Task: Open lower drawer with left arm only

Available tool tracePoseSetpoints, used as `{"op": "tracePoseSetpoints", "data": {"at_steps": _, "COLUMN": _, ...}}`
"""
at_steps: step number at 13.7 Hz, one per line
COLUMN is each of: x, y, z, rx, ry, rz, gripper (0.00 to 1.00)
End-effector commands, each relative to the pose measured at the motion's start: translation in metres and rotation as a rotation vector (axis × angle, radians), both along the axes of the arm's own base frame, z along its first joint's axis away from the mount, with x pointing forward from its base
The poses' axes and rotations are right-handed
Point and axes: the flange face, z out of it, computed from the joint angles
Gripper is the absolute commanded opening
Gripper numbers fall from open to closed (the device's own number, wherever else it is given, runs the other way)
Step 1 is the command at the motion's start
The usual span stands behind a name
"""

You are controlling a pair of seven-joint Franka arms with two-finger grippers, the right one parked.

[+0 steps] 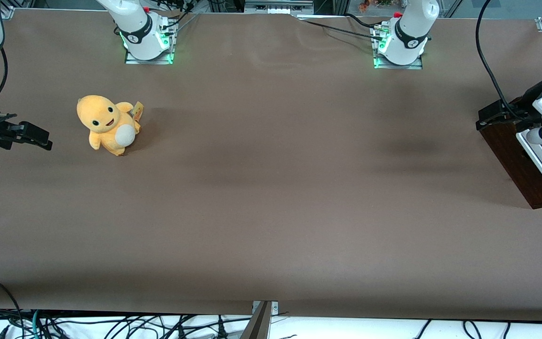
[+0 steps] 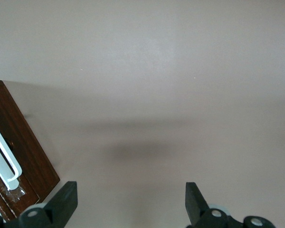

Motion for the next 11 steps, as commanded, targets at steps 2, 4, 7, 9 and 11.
{"op": "tracePoseSetpoints", "data": {"at_steps": 2, "x": -0.006, "y": -0.003, "z": -0.004, "rx": -0.007, "ry": 0.036, "rz": 0.013, "gripper": 1.0}}
{"op": "tracePoseSetpoints", "data": {"at_steps": 4, "x": -0.007, "y": -0.001, "z": -0.014, "rx": -0.007, "ry": 0.086, "rz": 0.018, "gripper": 1.0}}
{"op": "tracePoseSetpoints", "data": {"at_steps": 7, "x": -0.004, "y": 0.0, "z": -0.035, "rx": -0.005, "ry": 0.163, "rz": 0.02, "gripper": 1.0}}
{"op": "tracePoseSetpoints", "data": {"at_steps": 9, "x": -0.003, "y": 0.003, "z": -0.053, "rx": 0.044, "ry": 0.232, "rz": 0.017, "gripper": 1.0}}
{"op": "tracePoseSetpoints", "data": {"at_steps": 11, "x": 0.002, "y": 0.001, "z": -0.08, "rx": 0.191, "ry": 0.304, "rz": 0.073, "gripper": 1.0}}
